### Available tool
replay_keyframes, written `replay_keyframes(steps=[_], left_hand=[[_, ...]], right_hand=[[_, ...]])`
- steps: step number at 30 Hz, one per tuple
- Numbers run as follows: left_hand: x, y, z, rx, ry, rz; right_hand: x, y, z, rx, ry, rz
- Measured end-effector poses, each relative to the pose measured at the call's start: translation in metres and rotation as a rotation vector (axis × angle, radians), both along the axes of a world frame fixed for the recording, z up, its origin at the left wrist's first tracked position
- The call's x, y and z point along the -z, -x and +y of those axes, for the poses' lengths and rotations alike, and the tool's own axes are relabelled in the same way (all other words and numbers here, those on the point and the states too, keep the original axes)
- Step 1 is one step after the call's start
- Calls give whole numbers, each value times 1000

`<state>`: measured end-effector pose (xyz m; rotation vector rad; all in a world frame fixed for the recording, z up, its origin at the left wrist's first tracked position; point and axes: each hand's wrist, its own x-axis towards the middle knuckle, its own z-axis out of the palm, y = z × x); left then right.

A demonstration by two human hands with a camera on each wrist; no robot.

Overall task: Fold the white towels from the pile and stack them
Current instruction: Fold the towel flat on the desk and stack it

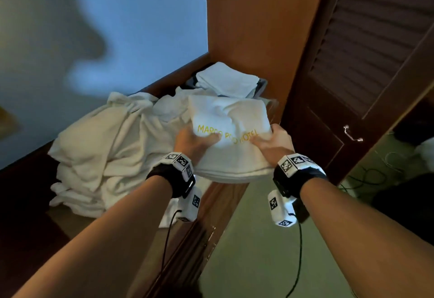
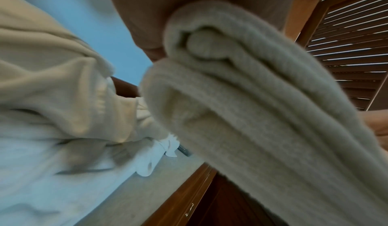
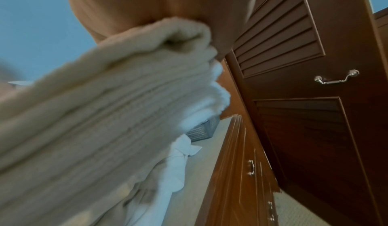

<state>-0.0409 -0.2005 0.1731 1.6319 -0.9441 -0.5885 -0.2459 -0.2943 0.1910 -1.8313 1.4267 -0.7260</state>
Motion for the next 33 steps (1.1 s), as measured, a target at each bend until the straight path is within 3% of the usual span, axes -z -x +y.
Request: replay_keyframes(steps=[10,20,27,31,33], left_hand=[[7,-31,-200,-5,-48,-10],[-6,-53,-361,-23,-25,118],[9,-88,-461,-36,-148,221],[25,-108,-512,-108,-185,241],[32,-116,-532,-160,-179,248]], right_hand=[[-1,-28,-193,49,22,89],[-39,-66,-375,-28,154,299],[-27,-127,-523,-218,221,377],[-6,-178,-603,-370,216,271],[1,-201,-635,-432,234,305]])
